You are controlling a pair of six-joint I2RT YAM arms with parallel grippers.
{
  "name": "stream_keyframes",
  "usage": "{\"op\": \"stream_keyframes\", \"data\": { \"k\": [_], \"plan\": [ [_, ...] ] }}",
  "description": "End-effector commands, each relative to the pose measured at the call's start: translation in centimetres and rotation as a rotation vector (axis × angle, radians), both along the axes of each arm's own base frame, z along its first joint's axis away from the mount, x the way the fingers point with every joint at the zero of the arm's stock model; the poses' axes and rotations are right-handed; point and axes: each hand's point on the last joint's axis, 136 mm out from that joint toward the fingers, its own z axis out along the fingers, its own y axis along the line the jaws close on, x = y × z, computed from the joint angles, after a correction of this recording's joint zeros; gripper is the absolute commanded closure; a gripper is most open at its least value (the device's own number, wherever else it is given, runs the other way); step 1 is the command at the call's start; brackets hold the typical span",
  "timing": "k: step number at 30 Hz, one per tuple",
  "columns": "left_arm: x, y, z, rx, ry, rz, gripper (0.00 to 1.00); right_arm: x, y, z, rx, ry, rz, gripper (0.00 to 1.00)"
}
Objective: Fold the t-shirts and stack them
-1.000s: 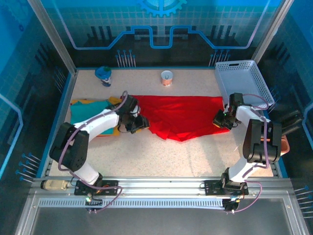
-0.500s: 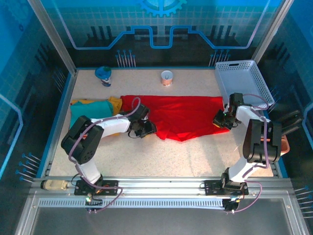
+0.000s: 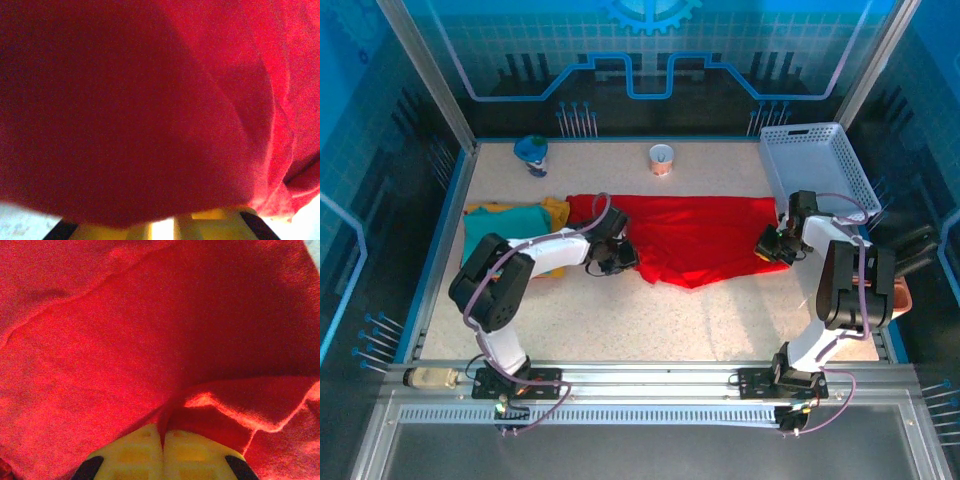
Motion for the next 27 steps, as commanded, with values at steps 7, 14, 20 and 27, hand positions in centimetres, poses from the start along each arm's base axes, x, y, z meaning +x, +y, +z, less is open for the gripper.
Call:
{"op": "stream_keyframes", "data": {
  "k": [7,14,20,27],
  "plan": [
    [-5.1,1.5,4.8,0.042,0.015,-0.054,0.89,-0.2,-0.6,0.3,0.0,-0.002,-0.021,1.0],
    [-10.6,2.0,4.6,0.06,0.108,-0.064,0.94,-1.1,-0.9,0.9,-0.027,0.004,-0.031,1.0],
    [-17.0,2.3,3.4,0.077,0.186,-0.042,0.94,-2.0,-1.3,0.5,-0.048,0.019,-0.043,1.0],
    [-21.7,3.9,3.3,0.136,0.257,-0.05,0.9,-2.1,-1.4,0.5,-0.055,0.025,-0.042,1.0]
  ]
}}
